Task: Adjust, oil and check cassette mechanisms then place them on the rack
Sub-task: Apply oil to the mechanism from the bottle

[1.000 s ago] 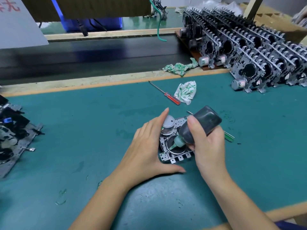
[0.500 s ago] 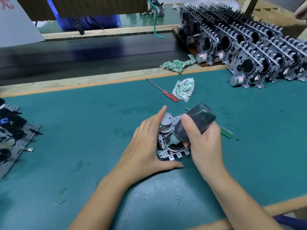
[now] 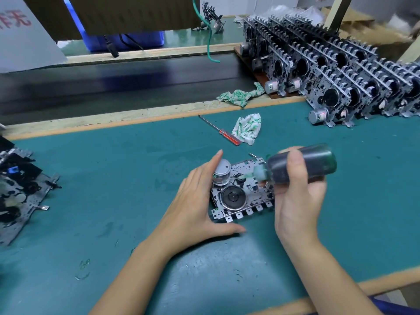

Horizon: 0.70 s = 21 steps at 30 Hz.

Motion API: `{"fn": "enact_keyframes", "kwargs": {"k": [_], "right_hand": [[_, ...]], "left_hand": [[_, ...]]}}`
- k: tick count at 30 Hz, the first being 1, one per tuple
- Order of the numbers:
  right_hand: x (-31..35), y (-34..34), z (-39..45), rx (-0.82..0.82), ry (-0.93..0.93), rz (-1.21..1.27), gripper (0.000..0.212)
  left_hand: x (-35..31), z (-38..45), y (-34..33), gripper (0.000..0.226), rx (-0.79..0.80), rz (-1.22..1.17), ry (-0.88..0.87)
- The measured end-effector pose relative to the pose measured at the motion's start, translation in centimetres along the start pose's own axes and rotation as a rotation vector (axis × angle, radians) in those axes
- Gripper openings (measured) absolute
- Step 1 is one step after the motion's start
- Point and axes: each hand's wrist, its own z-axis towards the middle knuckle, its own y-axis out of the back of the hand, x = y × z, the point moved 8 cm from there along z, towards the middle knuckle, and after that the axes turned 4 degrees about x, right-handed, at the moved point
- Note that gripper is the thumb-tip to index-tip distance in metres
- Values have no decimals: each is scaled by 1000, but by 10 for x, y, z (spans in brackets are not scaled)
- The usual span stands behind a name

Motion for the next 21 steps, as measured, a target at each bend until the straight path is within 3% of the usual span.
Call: {"fn": "enact_keyframes", "kwargs": {"k": [4,7,10,12,14,17,19,21], "right_hand": [[12,11,19,-23,-78,207,17],[23,19,34,-32,-115,242,17],[36,12,53,46,-140,226,21],[45,3,64,117,-152,215,21],[51,-6,70,158,-150,261,20],[47,-16,68,184,-159,335,20],[34,-21,58,199,-209,319,26],[20,-23,47,210,-277,303,28]], "left_hand": [[-8,-2,12,70,-125,-14,65],[-13,3,23,60,-288,0,208],[-20,18,22,42,-285,236,315],[-16,26,21,28,-284,224,361],[-2,28,24,21,-374,-78,445],[16,32,6,22,-431,-964,556],[7,36,-20,40,-252,-1444,467],[-16,40,-28,28,-112,-1755,249]]}}
